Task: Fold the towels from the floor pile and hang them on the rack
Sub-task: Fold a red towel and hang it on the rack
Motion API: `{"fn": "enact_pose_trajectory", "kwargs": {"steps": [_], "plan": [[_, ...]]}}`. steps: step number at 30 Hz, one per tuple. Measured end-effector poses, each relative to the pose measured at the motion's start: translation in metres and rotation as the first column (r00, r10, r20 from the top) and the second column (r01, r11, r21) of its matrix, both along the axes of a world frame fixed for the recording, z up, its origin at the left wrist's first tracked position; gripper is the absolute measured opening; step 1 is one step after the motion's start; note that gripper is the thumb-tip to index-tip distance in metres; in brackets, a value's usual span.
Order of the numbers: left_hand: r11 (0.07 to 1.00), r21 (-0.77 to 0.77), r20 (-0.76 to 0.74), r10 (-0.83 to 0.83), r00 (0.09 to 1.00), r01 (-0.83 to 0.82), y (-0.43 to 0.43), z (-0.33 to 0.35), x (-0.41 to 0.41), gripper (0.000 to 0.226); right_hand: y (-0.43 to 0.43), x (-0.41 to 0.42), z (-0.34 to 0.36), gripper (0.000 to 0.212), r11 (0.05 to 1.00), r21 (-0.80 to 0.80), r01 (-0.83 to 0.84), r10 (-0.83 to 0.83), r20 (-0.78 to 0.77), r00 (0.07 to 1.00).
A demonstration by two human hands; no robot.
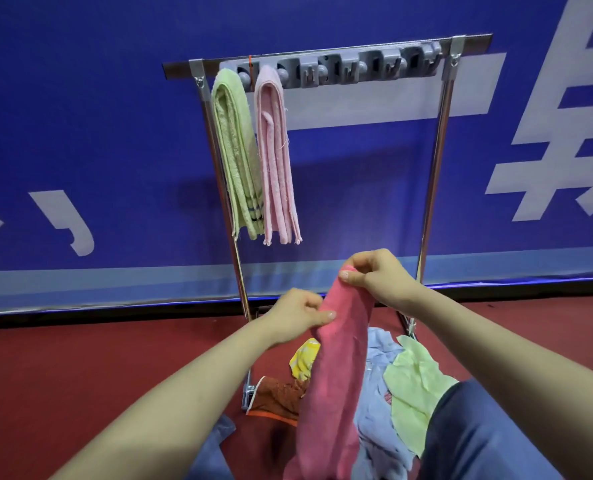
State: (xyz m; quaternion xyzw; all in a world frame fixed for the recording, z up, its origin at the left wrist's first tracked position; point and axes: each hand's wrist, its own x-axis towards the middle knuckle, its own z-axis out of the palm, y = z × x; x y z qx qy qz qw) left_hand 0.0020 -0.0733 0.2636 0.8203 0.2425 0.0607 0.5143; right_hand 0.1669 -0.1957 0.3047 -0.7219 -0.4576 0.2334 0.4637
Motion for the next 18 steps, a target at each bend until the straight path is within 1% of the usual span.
{"fn": "enact_pose_trajectory", "kwargs": {"steps": [2, 3, 5, 7, 9, 11, 13, 14, 15, 16, 17, 18], "plan": [[0.994, 0.106, -0.122, -0.007, 0.993, 0.02, 0.008, -0.024, -0.016, 0.023, -0.002, 0.0, 0.004, 0.011, 0.991, 0.091, 0.098, -0.086, -0.126, 0.988], [0.986, 0.166, -0.189, 0.01, 0.982, 0.022, 0.011, -0.038, -0.025, 0.029, -0.003, 0.001, 0.007, 0.01, 0.978, 0.135, 0.16, -0.134, -0.18, 0.974], [0.978, 0.206, -0.309, 0.046, 0.95, 0.019, 0.014, -0.062, -0.044, 0.035, -0.004, 0.009, 0.012, 0.012, 0.938, 0.195, 0.285, -0.23, -0.265, 0.936], [0.972, 0.235, -0.389, 0.072, 0.919, 0.023, 0.015, -0.079, -0.062, 0.037, -0.005, 0.022, 0.013, 0.016, 0.9, 0.214, 0.381, -0.309, -0.302, 0.902], [0.974, 0.227, -0.415, 0.072, 0.907, 0.026, 0.016, -0.086, -0.077, 0.039, -0.009, 0.033, 0.009, 0.021, 0.887, 0.171, 0.428, -0.385, -0.238, 0.892], [0.971, 0.235, -0.451, 0.065, 0.89, 0.048, 0.024, -0.077, -0.082, 0.041, -0.016, 0.043, 0.0, 0.02, 0.872, 0.044, 0.488, -0.483, -0.094, 0.871], [0.937, 0.319, -0.525, 0.053, 0.85, 0.139, 0.041, -0.049, -0.072, 0.047, -0.023, 0.054, -0.001, 0.012, 0.808, -0.098, 0.581, -0.581, 0.034, 0.813], [0.903, 0.385, -0.544, 0.055, 0.838, 0.19, 0.051, -0.025, -0.062, 0.05, -0.023, 0.061, 0.002, 0.011, 0.769, -0.134, 0.625, -0.626, 0.034, 0.779], [0.861, 0.458, -0.537, 0.067, 0.841, 0.223, 0.064, 0.002, -0.049, 0.05, -0.02, 0.071, 0.011, 0.013, 0.735, -0.156, 0.66, -0.673, -0.048, 0.738], [0.814, 0.532, -0.515, 0.091, 0.853, 0.234, 0.075, 0.037, -0.035, 0.047, -0.015, 0.078, 0.027, 0.016, 0.713, -0.139, 0.688, -0.701, -0.18, 0.69], [0.767, 0.603, -0.482, 0.13, 0.866, 0.22, 0.084, 0.075, -0.022, 0.04, -0.009, 0.087, 0.048, 0.016, 0.722, -0.087, 0.686, -0.673, -0.318, 0.668], [0.717, 0.674, -0.422, 0.177, 0.889, 0.178, 0.089, 0.116, -0.009, 0.03, -0.004, 0.092, 0.073, 0.011, 0.74, 0.014, 0.673, -0.607, -0.417, 0.676]]}}
